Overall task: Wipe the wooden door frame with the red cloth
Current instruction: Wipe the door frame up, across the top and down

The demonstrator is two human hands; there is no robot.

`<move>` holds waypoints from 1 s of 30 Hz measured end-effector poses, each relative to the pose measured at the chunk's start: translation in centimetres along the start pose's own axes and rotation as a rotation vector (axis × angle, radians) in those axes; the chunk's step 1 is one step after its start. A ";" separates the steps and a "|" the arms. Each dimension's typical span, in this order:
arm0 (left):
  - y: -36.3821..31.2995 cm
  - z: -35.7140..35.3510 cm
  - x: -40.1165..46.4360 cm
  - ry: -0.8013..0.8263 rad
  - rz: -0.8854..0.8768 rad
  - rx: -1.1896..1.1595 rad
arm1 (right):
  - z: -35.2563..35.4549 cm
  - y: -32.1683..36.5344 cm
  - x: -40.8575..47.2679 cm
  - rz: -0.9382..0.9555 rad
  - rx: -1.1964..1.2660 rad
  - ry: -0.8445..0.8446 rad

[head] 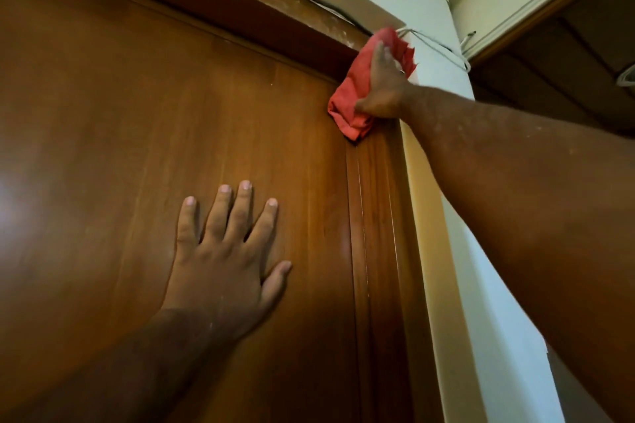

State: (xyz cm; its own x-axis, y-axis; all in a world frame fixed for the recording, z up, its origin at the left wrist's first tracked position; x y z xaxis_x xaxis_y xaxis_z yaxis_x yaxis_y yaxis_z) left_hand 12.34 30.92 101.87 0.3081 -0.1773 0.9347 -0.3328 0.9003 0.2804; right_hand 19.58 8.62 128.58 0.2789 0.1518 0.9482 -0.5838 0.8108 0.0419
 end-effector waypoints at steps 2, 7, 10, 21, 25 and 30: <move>1.5 0.1 0.6 -0.027 -0.041 0.001 | 0.1 -1.1 -0.2 0.036 0.003 0.019; 12.9 1.9 3.6 -0.105 0.189 0.147 | -0.4 -1.4 0.4 0.014 0.014 -0.043; 18.1 3.3 3.9 -0.049 0.308 0.160 | -0.3 -0.5 1.6 -0.052 -0.006 -0.066; 16.9 4.8 2.9 -0.082 0.305 0.128 | -1.6 9.8 1.5 0.237 0.329 -0.366; 17.2 5.0 2.9 -0.087 0.294 0.122 | -1.9 14.6 1.5 0.442 0.134 -0.290; 17.4 4.7 3.0 -0.085 0.289 0.117 | -0.9 7.4 2.4 0.023 -0.014 -0.280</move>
State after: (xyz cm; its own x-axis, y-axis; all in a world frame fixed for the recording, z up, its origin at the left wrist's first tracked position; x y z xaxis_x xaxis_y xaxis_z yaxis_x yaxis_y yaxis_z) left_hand 3.25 44.15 110.58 0.1118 0.0424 0.9928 -0.4976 0.8672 0.0190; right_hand 16.60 15.49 130.90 0.0434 0.0094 0.9990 -0.5761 0.8172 0.0173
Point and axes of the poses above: each hand's wrist, its own x-axis towards the middle knuckle, its own z-axis out of the back of the hand, y = z × x, the point moved 2 cm from there along x, towards the middle knuckle, and after that the axes turned 2 degrees about y, right-handed, at the moved point
